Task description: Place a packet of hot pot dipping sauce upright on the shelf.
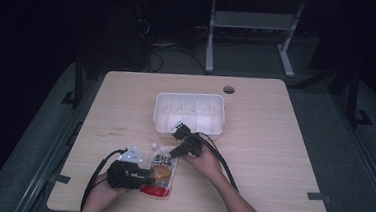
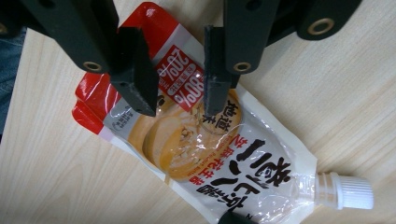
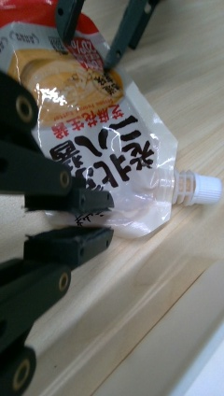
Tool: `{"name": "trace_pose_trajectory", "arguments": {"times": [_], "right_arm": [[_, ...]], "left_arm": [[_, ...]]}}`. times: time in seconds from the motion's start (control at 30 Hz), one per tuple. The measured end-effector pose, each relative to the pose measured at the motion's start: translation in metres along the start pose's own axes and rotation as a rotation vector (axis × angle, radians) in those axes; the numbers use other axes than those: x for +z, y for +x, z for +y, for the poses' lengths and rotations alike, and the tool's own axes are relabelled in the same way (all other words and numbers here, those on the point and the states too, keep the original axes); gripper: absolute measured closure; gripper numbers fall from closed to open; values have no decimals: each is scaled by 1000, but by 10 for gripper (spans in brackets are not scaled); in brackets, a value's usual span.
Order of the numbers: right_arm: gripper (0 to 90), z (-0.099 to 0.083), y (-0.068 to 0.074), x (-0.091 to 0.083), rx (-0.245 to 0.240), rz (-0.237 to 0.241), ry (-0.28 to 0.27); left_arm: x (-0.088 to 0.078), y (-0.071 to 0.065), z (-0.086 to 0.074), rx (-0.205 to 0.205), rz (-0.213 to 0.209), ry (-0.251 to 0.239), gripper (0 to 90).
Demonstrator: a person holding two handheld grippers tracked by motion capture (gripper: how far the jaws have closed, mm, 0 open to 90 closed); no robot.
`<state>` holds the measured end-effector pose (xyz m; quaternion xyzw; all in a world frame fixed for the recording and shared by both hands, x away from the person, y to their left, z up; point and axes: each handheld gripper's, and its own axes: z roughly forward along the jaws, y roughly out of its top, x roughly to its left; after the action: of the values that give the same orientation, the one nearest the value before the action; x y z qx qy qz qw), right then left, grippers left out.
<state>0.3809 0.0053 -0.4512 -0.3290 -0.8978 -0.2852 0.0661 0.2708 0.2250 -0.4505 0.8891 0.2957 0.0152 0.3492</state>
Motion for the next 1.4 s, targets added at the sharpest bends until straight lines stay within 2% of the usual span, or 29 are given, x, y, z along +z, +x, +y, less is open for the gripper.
{"name": "trace_pose_trajectory", "arguments": {"times": [0.03,0.17,0.3,0.33,0.5,0.63,0.87,1.0,1.07,1.17,1.2,1.3,1.37,1.4], "right_arm": [[852,0,0,-1,0,9,-9],[877,0,2,-3,-6,10,-23],[894,1,7,-6,-36,-10,-41],[894,1,7,-6,-36,-10,-41],[900,1,17,-18,-77,-23,-88],[900,1,27,-33,-118,-20,-132],[900,-1,49,-61,-193,0,-210],[900,-2,62,-72,-236,6,-232],[900,-2,65,-75,-254,7,-236],[900,-2,71,-78,-275,12,-241],[900,-2,72,-79,-285,10,-241],[899,-3,73,-81,-292,0,-238],[895,-4,69,-82,-288,11,-240],[888,-4,67,-83,-282,23,-238]], "left_arm": [[-1,1,0,-12,-1,-9,605],[-2,4,-1,-30,3,-21,539],[-6,8,-4,-69,32,-43,468],[-6,8,-4,-69,32,-43,446],[-9,16,-6,-127,33,-77,355],[-11,20,-7,-159,3,-115,301],[-12,19,-4,-169,-79,-167,299],[-12,19,-2,-172,-124,-186,334],[-13,18,-2,-164,-162,-200,404],[-14,17,-2,-152,-194,-213,524],[-15,16,-1,-147,-191,-211,558],[-19,15,-2,-129,-214,-229,739],[-20,12,0,-109,-210,-229,806],[-21,9,2,-84,-195,-226,823]]}}
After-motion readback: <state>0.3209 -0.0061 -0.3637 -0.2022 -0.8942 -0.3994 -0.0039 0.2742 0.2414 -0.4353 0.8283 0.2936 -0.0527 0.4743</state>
